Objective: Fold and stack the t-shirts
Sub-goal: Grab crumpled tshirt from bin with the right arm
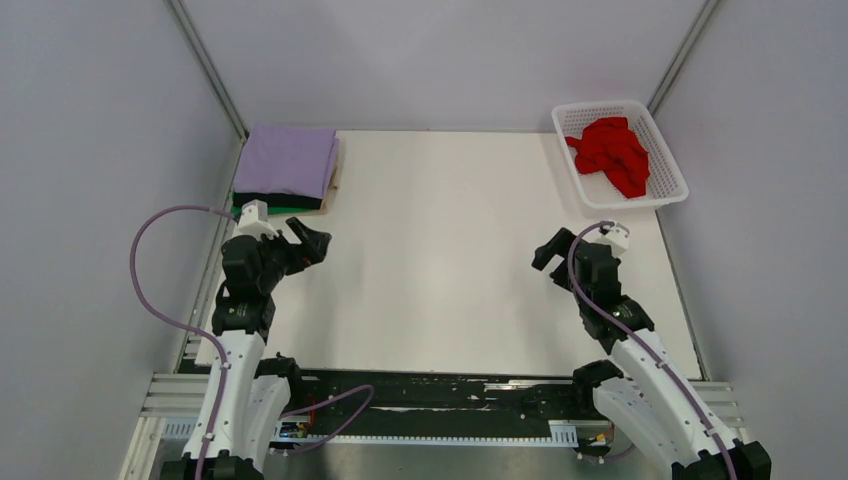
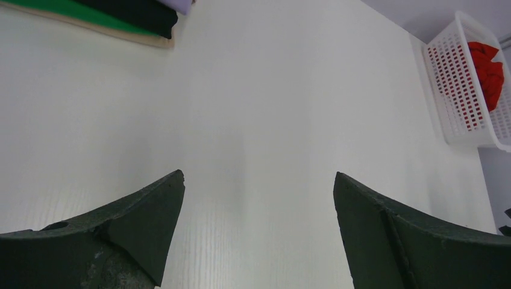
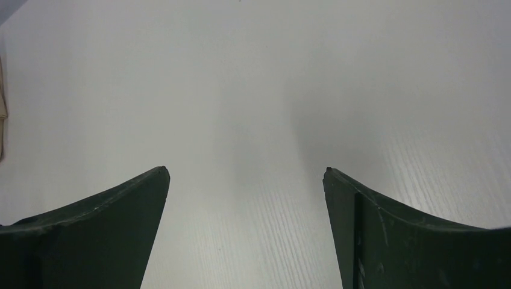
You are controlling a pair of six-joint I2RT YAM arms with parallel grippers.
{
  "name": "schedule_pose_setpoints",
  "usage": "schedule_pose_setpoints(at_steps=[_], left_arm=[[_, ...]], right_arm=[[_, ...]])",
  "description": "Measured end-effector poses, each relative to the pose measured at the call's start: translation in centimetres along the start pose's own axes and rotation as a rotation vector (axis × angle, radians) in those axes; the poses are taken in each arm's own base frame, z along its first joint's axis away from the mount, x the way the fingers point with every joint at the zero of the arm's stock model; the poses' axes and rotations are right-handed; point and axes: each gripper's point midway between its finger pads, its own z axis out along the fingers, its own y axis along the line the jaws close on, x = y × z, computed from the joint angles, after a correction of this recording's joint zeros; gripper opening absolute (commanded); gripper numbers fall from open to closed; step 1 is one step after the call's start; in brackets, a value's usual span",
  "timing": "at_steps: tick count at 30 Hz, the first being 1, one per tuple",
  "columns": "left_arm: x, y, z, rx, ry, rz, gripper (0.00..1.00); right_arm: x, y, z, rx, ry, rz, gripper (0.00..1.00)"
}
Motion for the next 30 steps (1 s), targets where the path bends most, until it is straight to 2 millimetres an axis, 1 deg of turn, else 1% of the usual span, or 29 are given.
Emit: schedule_pose_setpoints(at_steps=[2,4,7,8,10,11,12,13,15,16,18,21,24,26,27,30], left_arm=[[-0.1,0.3,0.1,-0.015,-0.005,-0.001,1.00],[-0.1,0.4,0.1,-0.021,-0.008,-0.001,1.00],[-0.2,0.7,0.2,-0.038,-0.010,-0.005,1.00],[-0.1,0.9,0.3,-0.048,-0.008,-0.008,1.00],[-0.2,1.2,0.6,-0.066,-0.003,-0.014,1.00],[-0.3,1.3,0.7,-0.071,0.001,-0.018,1.00],[-0.4,1.3,0.9,-0.077,0.002,-0.019,1.00],[-0.7,1.3,1.0,-0.080,0.002,-0.020,1.00],[-1.1,1.4,1.1,-0.090,-0.006,-0.018,1.00],[-1.4,1.4,1.0,-0.100,-0.013,-0.017,1.00],[-1.8,1.5,0.9,-0.114,-0.026,-0.014,1.00],[-2.4,1.7,0.7,-0.135,-0.043,-0.009,1.00],[-2.6,1.9,0.4,-0.152,-0.059,-0.007,1.00],[-2.9,2.0,0.2,-0.160,-0.073,-0.004,1.00],[-3.0,2.1,0.1,-0.164,-0.078,-0.003,1.00],[-3.1,2.2,0.1,-0.174,-0.084,-0.004,1.00]], right_arm=[[-0.2,-0.2,0.3,0.022,0.001,-0.008,1.00],[-1.5,0.1,0.9,0.054,-0.021,-0.031,1.00],[-5.0,1.4,2.0,0.085,-0.064,-0.059,1.00],[-6.8,2.0,2.7,0.095,-0.082,-0.060,1.00],[-11.1,2.9,4.3,0.111,-0.126,-0.046,1.00],[-13.6,3.1,5.4,0.117,-0.143,-0.030,1.00],[-15.6,3.0,6.4,0.124,-0.164,-0.016,1.00],[-17.8,2.6,7.6,0.138,-0.180,-0.001,1.00],[-21.4,1.2,9.9,0.177,-0.203,0.017,1.00],[-22.9,0.2,11.4,0.202,-0.209,0.024,1.00],[-24.8,-1.8,14.1,0.249,-0.201,0.037,1.00],[-26.5,-4.9,18.8,0.304,-0.167,0.052,1.00],[-27.0,-7.5,23.3,0.343,-0.129,0.057,1.00],[-26.9,-9.3,26.9,0.359,-0.108,0.049,1.00],[-26.6,-9.8,28.2,0.359,-0.095,0.047,1.00],[-24.9,-11.2,32.5,0.345,-0.050,0.042,0.99]])
